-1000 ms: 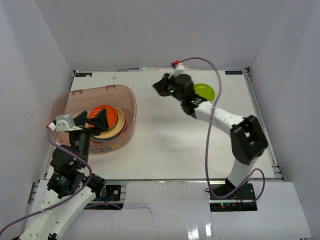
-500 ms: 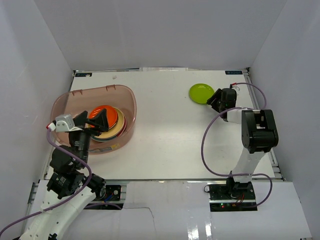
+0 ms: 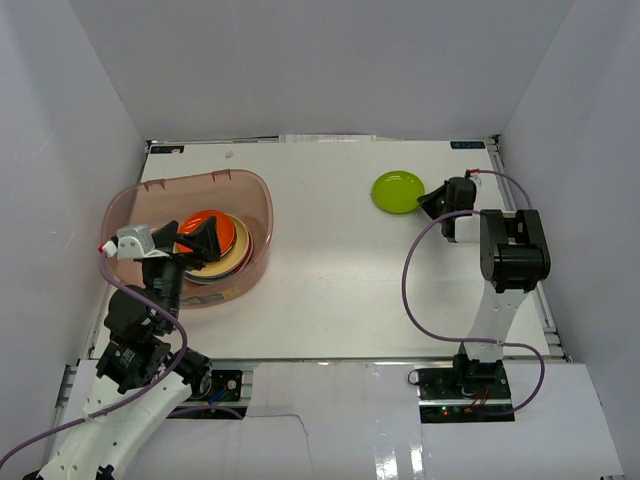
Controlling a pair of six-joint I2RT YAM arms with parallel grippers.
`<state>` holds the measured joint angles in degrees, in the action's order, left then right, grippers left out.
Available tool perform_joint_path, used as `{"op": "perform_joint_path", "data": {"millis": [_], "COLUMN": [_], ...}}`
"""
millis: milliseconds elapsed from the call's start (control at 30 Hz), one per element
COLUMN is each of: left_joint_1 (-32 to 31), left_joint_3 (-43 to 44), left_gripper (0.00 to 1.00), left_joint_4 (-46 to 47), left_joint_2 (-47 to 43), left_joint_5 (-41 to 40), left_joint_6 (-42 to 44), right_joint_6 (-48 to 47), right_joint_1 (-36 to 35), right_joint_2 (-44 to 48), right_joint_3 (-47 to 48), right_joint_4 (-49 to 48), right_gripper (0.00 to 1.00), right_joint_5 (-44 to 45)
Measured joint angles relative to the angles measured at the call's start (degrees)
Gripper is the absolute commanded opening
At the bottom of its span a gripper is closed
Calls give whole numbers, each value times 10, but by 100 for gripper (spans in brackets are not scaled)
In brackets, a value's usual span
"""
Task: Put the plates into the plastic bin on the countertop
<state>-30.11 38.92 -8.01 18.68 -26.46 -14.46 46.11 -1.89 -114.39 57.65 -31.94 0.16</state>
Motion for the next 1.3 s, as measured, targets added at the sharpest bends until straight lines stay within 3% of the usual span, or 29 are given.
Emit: {"op": "perform_joint_path", "data": {"millis": [100, 200, 367, 533, 633, 900, 1100, 1167, 1200, 1300], "left_joint_1": [0, 0, 6, 8, 10, 12, 13, 13, 13, 14], "left_joint_3": [0, 0, 0, 0, 0, 0, 0, 0, 0, 0], "left_gripper": [98, 98, 98, 98, 98, 98, 98, 98, 98, 98], "left_joint_4": [-1, -1, -2, -2, -2, -2, -2, -2, -2, -2], "left_joint_2": [1, 3, 5, 4, 4, 1, -2, -2, -2, -2], "left_joint_5": [4, 10, 14, 12, 10, 5, 4, 4, 4, 4], "left_joint_6": [0, 0, -1, 0, 0, 0, 0, 0, 0, 0], "right_joint_6": [2, -8, -76, -137, -159, -196, -209, -207, -206, -197], "right_joint_1": [-3, -26, -166, -324, -379, -469, -507, -510, -512, -517], "right_joint_2": [73, 155, 224, 172, 111, -84, -160, -174, -183, -197], "right_joint_3": [-70, -83, 23, 185, 264, 448, 529, 562, 579, 601], "right_joint_4": [-6, -2, 21, 48, 75, 184, 246, 251, 255, 260], "right_gripper": [8, 8, 8, 8, 8, 9, 11, 16, 32, 56], "right_joint_5": [-35, -62, -81, -103, -106, -83, -66, -62, -61, -55]}}
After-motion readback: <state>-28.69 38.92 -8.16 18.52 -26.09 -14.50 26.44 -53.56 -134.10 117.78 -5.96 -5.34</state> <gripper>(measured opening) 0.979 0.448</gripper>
